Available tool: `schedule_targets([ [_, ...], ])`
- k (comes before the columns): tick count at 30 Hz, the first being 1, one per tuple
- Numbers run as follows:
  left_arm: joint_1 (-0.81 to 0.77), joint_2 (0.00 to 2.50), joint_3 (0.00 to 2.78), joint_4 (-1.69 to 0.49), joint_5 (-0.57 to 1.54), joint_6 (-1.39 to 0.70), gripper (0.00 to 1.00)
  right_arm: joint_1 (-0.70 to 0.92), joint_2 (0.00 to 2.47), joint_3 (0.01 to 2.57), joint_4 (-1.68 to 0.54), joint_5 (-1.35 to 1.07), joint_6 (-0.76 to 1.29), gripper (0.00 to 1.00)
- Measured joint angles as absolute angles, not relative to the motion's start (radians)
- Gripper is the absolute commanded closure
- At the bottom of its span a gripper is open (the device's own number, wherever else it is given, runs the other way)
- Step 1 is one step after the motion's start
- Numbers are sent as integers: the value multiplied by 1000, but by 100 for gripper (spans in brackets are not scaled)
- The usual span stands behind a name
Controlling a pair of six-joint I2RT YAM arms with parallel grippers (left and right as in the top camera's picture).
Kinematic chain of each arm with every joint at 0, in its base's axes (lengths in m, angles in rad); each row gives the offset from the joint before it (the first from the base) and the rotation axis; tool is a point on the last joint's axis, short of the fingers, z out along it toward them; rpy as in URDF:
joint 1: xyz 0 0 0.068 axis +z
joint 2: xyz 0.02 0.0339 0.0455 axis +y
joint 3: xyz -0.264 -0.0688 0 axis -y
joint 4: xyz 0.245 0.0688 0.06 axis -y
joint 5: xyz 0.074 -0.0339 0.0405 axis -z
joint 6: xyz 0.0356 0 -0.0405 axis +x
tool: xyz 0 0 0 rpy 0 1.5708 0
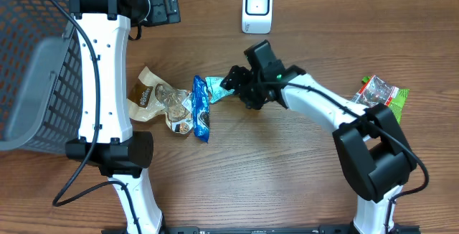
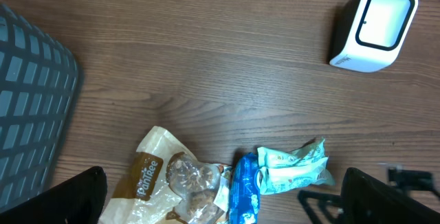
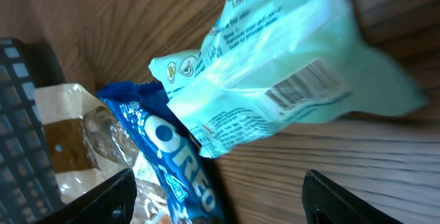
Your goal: Scan the item barcode
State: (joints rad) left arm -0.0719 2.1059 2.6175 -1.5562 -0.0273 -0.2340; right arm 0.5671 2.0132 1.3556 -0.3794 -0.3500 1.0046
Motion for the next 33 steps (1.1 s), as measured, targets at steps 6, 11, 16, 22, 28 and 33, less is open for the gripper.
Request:
schedule_targets([
  [6, -72, 2106, 2617, -1556, -27, -234, 0, 604, 2070, 1338, -265, -347, 1091, 23],
  [11, -72, 2106, 2617, -1556, -27, -234, 0, 630, 2085, 1336, -186, -310, 1119, 26],
  [16, -72, 2106, 2617, -1556, -27, -234, 0, 656, 2085, 1336, -168, -227, 1139, 26],
  [22, -72, 2106, 2617, -1556, -27, -234, 0, 680, 2085, 1336, -181, -94, 1148, 26],
  [28, -72, 2106, 2617, -1556, -27, -234, 0, 679, 2085, 1336, -265, 19, 1109, 30],
  [33, -72, 2106, 2617, -1556, -27, -234, 0, 671, 2082, 1344, -323, 53, 1047, 32],
])
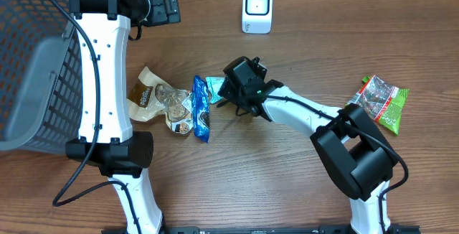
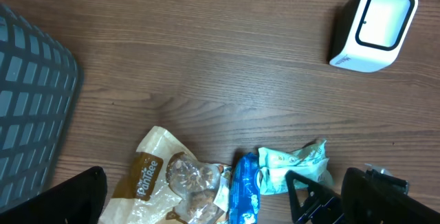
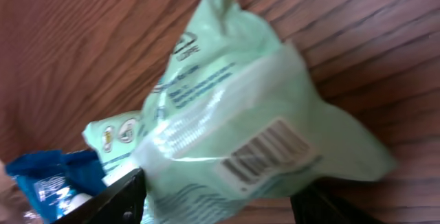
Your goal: Scan the item barcode
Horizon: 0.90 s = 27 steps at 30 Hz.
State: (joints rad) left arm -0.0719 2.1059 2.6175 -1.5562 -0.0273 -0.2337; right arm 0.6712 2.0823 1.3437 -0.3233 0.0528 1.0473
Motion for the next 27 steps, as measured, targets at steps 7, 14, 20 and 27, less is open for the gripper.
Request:
schedule_targets([
  [7, -72, 2106, 2617, -1556, -27, -234, 0, 600, 2069, 1362, -450, 10, 937, 32],
  [14, -72, 2106, 2617, -1556, -27, -234, 0, 462, 2067, 1421, -629, -124, 745, 34],
  [20, -72, 2106, 2617, -1556, -27, -234, 0, 392, 2078, 1533, -879, -131, 552, 24],
  [27, -72, 2106, 2617, -1556, -27, -234, 0, 391, 2085, 1661, -946, -207, 540, 23],
])
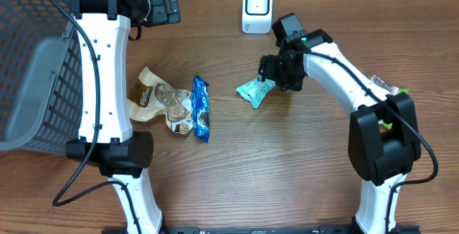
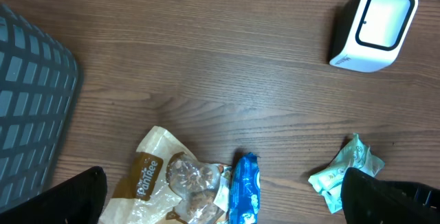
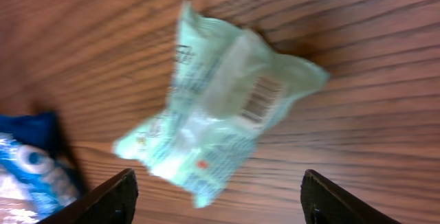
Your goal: Scan the item barcode
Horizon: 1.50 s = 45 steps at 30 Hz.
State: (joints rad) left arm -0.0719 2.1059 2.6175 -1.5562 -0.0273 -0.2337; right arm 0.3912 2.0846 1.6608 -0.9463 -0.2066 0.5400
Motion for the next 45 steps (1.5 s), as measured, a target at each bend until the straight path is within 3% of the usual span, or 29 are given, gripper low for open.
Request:
schedule_targets([
  [11, -72, 2106, 2617, -1556, -27, -234, 0, 470, 2085, 1545, -798, -209, 935, 21],
  [18, -72, 2106, 2617, -1556, -28, -234, 0, 501, 2086, 1478, -693, -130, 997, 31],
  [24, -72, 2106, 2617, -1557, -27, -234, 0, 511, 2086, 1451, -651, -88, 879, 38],
  [33, -72, 2106, 2617, -1557, -27, -234, 0, 509, 2086, 1451, -667, -70, 438, 41],
  [40, -72, 2106, 2617, -1557, -27, -234, 0, 492, 2086, 1451, -625, -65, 225, 31],
  [43, -72, 2106, 2617, -1557, -27, -234, 0, 485, 2086, 1450, -598, -62, 183, 55],
  [45, -72, 2106, 2617, -1557, -27, -234, 0, 485, 2086, 1450, -589, -59, 175, 58],
])
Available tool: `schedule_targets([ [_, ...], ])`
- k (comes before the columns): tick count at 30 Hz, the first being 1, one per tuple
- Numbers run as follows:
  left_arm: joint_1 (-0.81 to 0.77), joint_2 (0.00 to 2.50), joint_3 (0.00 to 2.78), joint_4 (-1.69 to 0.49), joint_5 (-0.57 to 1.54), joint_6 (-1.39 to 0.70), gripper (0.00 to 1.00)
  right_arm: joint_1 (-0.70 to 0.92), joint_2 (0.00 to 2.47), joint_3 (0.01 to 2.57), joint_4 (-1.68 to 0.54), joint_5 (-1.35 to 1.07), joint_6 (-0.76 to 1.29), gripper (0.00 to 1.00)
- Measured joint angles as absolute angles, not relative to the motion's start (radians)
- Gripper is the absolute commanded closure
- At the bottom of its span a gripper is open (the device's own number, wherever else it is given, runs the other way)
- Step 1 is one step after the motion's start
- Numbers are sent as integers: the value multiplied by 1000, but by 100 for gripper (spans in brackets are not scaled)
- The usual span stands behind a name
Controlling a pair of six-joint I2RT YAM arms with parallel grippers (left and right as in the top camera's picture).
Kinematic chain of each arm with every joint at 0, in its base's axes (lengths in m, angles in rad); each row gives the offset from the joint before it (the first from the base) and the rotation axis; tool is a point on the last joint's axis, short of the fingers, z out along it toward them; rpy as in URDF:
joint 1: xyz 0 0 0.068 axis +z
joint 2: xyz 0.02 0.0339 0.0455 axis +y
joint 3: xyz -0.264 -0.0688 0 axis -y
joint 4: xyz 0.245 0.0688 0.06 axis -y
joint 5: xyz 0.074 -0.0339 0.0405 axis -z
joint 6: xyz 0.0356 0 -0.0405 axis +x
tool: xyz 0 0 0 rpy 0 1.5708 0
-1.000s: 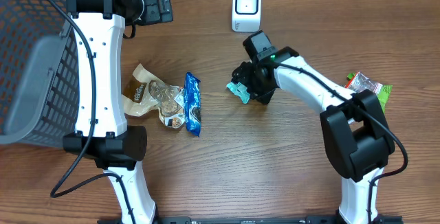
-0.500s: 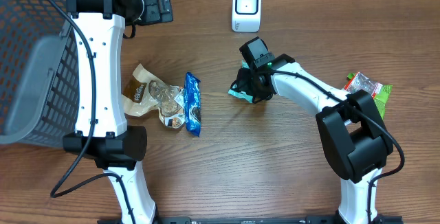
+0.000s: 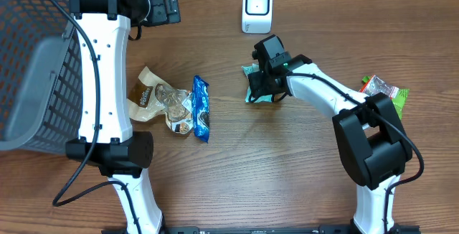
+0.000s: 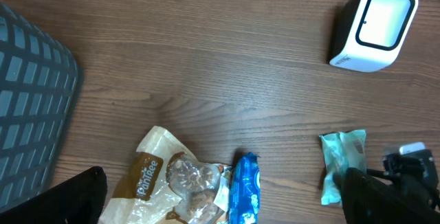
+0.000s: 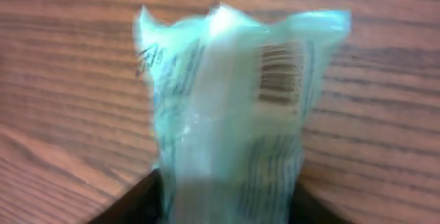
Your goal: Scan the item barcode
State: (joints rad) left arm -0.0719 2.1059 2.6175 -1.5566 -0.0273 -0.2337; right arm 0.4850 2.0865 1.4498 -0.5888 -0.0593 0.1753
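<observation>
A light green packet lies on the wooden table below the white scanner. My right gripper is down on it. In the right wrist view the packet fills the gap between the two fingers and narrows where they press its sides. Its barcode faces the camera. The right gripper is shut on it. My left gripper hangs open high over the table. From there I also see the packet and the scanner.
A brown PanTree snack bag and a blue Oreo pack lie left of centre. A green and red packet sits at the right edge. A grey wire basket stands at the left, beside the raised left arm.
The right gripper stood back from the packet, which lay loose on the table, with its fingers wide. Now it is down over the packet, fingers pressing its sides. The left arm is unchanged.
The packet first lay against the Oreo pack with the right gripper near it. Then the fingers were on either side of it there. Later it lay loose further right, nearer the scanner. Now the right gripper is shut on it at that spot.
</observation>
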Motion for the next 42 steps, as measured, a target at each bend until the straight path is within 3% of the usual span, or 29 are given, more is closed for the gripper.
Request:
schedule_targets([
  [4, -72, 2106, 2617, -1557, -27, -234, 0, 485, 2086, 1450, -588, -59, 168, 50],
  [8, -72, 2106, 2617, -1557, -27, -234, 0, 484, 2086, 1450, -599, -59, 199, 51],
  [11, -72, 2106, 2617, -1557, -27, -234, 0, 484, 2086, 1450, -614, -60, 237, 72],
  [13, -72, 2106, 2617, -1557, -27, -234, 0, 482, 2086, 1450, -624, -61, 261, 92],
  [14, -72, 2106, 2617, -1557, -27, -234, 0, 481, 2085, 1450, -629, -60, 268, 96],
  [26, -72, 2106, 2617, -1557, -27, -234, 0, 479, 2045, 1472, -692, 27, 134, 96],
  [42, -72, 2106, 2617, -1557, -27, -234, 0, 643, 1645, 1505, -636, 235, -306, 96],
])
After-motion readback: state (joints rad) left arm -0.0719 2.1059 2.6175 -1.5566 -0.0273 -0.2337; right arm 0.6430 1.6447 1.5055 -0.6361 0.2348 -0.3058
